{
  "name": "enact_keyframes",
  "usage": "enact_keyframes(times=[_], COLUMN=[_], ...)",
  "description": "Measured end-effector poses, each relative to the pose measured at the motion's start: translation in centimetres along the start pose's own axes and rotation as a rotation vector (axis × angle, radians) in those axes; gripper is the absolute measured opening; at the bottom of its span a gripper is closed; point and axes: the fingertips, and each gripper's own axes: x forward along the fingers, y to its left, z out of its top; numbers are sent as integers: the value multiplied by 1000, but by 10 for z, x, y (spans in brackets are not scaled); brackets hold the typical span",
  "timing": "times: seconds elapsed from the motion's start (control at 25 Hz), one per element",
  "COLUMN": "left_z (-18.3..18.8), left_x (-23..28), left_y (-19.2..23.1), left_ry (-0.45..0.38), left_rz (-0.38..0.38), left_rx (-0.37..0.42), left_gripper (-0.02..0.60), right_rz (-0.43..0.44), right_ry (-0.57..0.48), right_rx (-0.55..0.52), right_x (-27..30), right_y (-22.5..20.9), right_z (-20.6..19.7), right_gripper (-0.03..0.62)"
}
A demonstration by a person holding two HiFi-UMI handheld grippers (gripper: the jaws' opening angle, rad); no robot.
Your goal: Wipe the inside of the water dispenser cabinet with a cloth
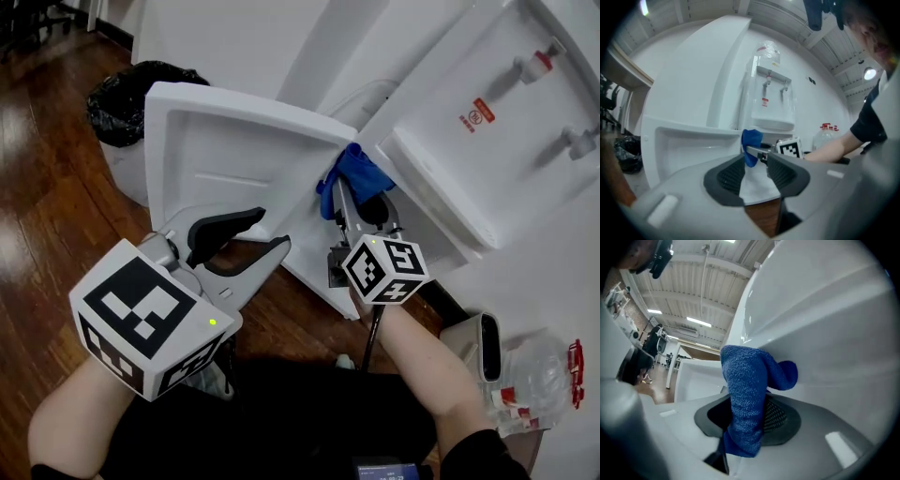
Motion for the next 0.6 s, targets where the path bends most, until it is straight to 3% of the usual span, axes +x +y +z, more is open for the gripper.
enact_keyframes(times=[0.08, 0.24, 0.44, 0.6], left_z=[3, 0, -3, -8], left_x=[-2, 0, 3, 7], left_y=[5, 7, 4, 3], left_ry=[-8, 3, 14, 33], left_rz=[13, 9, -8, -13], left_rx=[-10, -35, -28, -19], left_gripper=[152, 152, 151, 150], right_rz=[10, 37, 58, 7], right_ry=[29, 210, 328, 335], right_rx=[-33, -81, -224, -229], right_x=[1, -1, -3, -3], right_y=[8, 20, 36, 45], right_z=[-26, -118, -214, -238], right_gripper=[147, 149, 152, 152])
